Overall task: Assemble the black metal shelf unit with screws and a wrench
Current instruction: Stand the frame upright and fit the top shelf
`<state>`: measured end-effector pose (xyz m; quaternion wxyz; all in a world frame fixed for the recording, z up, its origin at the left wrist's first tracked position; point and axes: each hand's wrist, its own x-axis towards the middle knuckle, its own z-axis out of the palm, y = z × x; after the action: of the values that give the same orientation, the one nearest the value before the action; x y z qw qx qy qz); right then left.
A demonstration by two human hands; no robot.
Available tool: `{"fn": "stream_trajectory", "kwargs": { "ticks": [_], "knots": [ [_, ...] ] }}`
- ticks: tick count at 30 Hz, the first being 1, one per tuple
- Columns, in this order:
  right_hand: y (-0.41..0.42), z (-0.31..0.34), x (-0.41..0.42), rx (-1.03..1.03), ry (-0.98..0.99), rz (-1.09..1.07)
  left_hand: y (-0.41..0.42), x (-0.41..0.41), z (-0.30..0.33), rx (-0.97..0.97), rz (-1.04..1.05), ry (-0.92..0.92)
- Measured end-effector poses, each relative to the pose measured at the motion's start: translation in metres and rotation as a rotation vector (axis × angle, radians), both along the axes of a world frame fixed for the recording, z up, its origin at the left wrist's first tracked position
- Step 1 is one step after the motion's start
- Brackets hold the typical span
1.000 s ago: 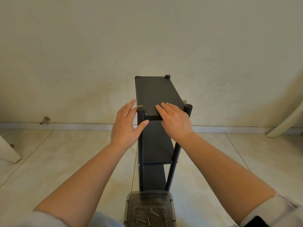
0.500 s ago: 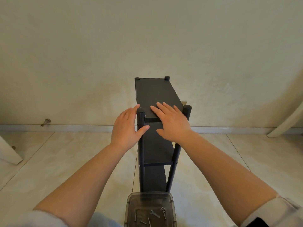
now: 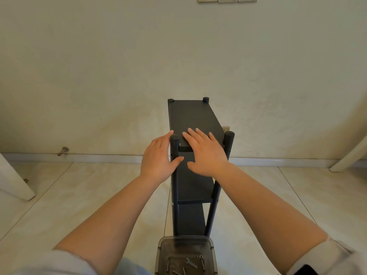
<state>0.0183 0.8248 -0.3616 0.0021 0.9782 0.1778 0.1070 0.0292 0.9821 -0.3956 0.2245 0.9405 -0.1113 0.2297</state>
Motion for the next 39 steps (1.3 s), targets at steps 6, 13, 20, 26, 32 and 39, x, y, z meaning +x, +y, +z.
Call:
{"fn": "stream_trajectory", "kwargs": {
  "ticks": [6,13,20,26,32,39],
  "knots": [
    [0.002,0.015,-0.002,0.109,-0.116,-0.014,0.005,-0.003,-0.002,-0.01,0.01,0.048],
    [0.006,0.003,-0.007,0.028,0.023,-0.05,0.003,0.001,0.006,0.053,-0.023,0.024],
    [0.002,-0.005,-0.007,0.087,0.022,-0.14,0.004,-0.001,-0.003,0.03,-0.023,0.016],
    [0.017,0.005,-0.005,0.542,0.158,-0.022,-0.003,-0.003,-0.003,-0.204,-0.172,0.157],
    [0.043,-0.001,-0.003,0.769,-0.049,-0.253,-0.002,-0.006,0.003,-0.219,-0.235,0.163],
    [0.02,0.0,-0.003,0.784,-0.075,-0.179,-0.01,0.01,0.016,0.124,-0.145,0.093]
  ]
}}
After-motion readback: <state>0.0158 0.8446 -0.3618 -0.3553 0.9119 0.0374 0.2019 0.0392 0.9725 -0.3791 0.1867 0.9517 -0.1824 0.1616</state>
